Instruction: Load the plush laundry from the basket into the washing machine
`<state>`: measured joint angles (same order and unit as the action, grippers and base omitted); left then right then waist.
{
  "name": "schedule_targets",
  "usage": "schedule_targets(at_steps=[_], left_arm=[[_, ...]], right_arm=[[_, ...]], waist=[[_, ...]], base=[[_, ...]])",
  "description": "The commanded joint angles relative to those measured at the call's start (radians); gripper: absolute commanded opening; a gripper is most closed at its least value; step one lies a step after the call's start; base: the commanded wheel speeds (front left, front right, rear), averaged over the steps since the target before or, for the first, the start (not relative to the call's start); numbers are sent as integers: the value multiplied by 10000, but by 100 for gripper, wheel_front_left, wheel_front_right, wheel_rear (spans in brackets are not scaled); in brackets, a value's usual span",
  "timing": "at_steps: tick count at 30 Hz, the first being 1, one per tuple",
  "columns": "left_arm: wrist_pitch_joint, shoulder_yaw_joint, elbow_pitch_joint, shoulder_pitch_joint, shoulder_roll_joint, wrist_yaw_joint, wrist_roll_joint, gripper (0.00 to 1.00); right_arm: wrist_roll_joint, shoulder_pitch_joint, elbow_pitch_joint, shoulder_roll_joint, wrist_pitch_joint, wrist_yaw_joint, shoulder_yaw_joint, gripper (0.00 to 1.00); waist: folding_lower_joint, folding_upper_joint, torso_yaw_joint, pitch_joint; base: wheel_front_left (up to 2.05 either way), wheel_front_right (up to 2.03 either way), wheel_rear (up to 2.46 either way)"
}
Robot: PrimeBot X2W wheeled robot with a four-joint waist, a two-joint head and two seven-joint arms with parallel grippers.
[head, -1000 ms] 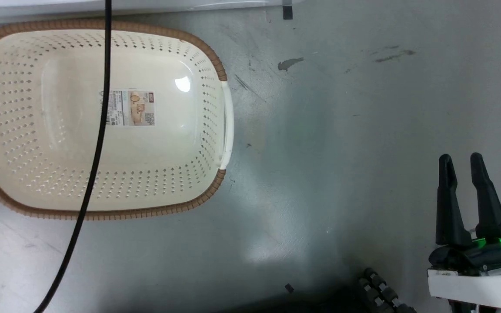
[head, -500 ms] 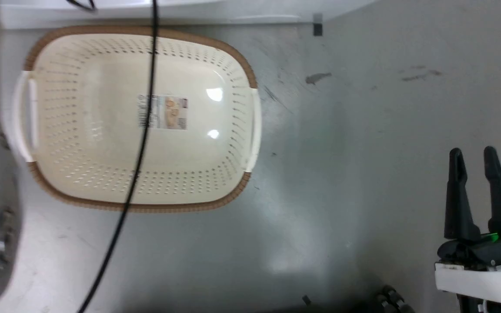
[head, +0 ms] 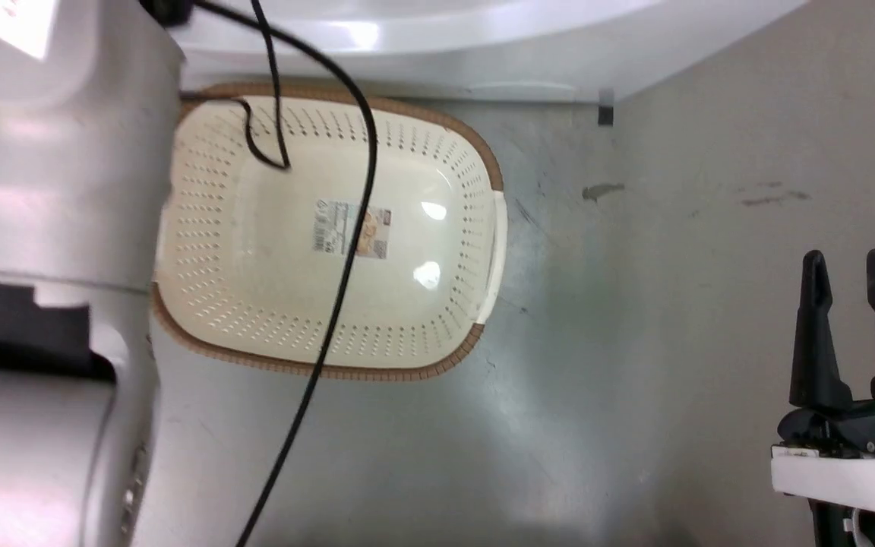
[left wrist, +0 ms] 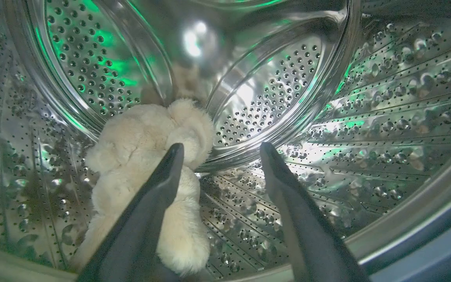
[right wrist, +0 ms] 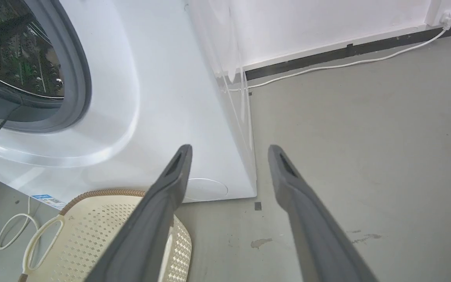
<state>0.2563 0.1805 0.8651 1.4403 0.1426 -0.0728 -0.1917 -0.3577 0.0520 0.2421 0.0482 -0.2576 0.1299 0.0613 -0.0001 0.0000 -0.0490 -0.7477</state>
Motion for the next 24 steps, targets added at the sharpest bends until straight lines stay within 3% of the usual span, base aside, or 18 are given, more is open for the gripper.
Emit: schedule_targets(at_steps=[1,24], left_arm=[[54,-25,-97,-361,-46,36,-72,100],[55,89,-1030,-5058,-791,-94,-518,100]], right_arm=[[72,172,-61,20,-42,8,14,100],[150,-227,-1383,20,76,8,5,100]], waist=[[1,0,138,337],[1,0,681,3970]], base=[[0,0,0],[0,0,0]])
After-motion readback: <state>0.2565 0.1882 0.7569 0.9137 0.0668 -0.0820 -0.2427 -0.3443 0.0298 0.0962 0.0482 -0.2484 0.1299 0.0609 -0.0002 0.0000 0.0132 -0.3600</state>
